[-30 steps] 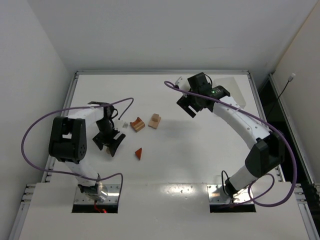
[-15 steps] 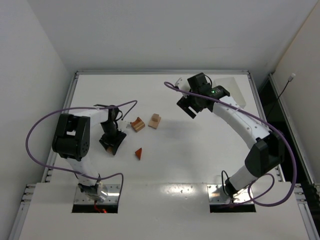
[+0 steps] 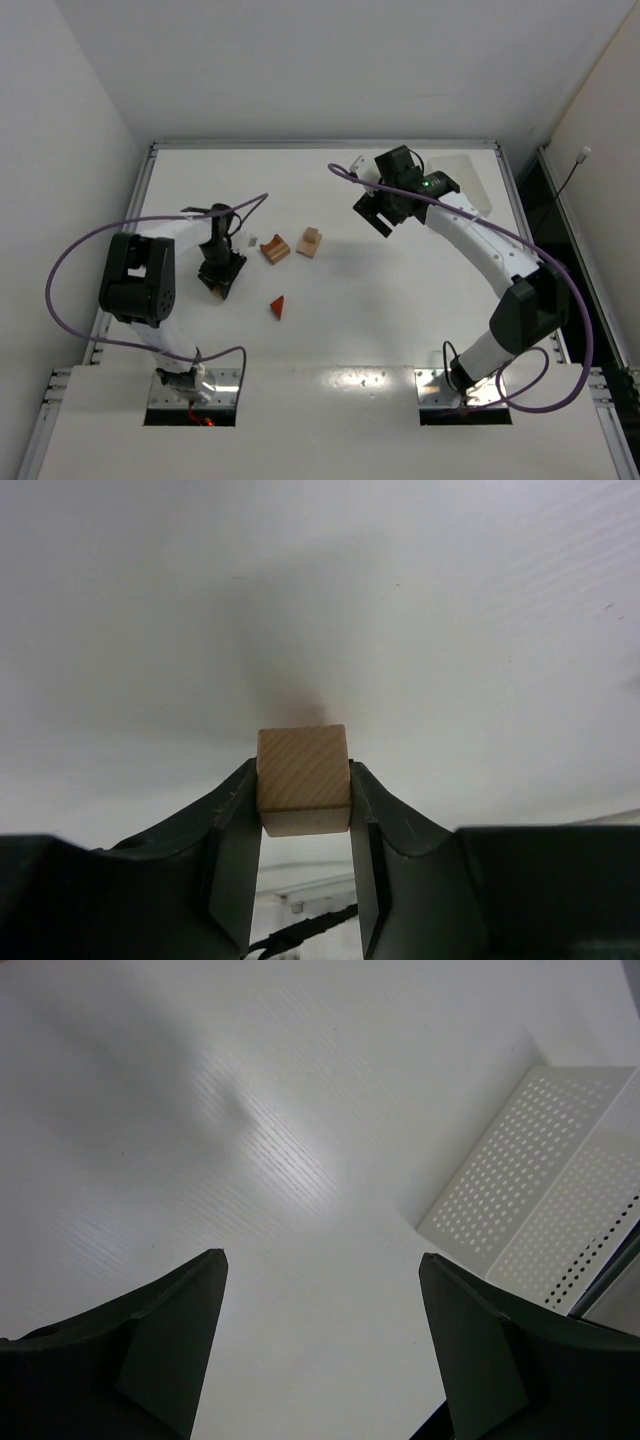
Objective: Build the wood block tower
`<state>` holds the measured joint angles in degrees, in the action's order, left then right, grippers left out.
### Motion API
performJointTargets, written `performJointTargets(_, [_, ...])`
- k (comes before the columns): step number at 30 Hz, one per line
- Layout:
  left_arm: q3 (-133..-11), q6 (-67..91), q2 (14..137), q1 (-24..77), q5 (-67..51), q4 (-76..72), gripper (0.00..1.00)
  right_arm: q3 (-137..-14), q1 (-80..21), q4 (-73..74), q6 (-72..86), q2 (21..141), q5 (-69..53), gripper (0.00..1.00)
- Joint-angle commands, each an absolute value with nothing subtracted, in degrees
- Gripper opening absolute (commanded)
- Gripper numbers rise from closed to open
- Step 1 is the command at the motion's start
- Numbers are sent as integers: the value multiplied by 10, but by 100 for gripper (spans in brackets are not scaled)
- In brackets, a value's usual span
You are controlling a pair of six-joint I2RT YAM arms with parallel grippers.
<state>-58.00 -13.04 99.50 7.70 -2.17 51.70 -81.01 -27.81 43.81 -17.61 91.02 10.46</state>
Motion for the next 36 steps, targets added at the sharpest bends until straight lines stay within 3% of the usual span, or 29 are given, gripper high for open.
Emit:
performJointTargets(1, [-588,-116,908,55,-19,462,0,-819,-274,432,-176,916,104,75])
performJointTargets(9, [-507,10,696,33,-121,264,0,-808,-274,414,-163,905,104,75])
performJointTargets(13, [-450,82,646,80,-137,158,0,-808,-274,409,-152,905,104,75])
performJointTargets(20, [-370,209,641,201,-91,29,0,-797,-274,398,-139,910,115,72])
performJointTargets(24, [-346,235,661,216,-37,37,0,-797,-274,398,-139,911,120,72])
performJointTargets(29, [-302,208,666,219,-67,21,0,-791,-274,398,-139,911,127,72])
performJointTargets(36, [-355,188,786,269,-21,26,0,-792,-274,398,-139,916,127,72])
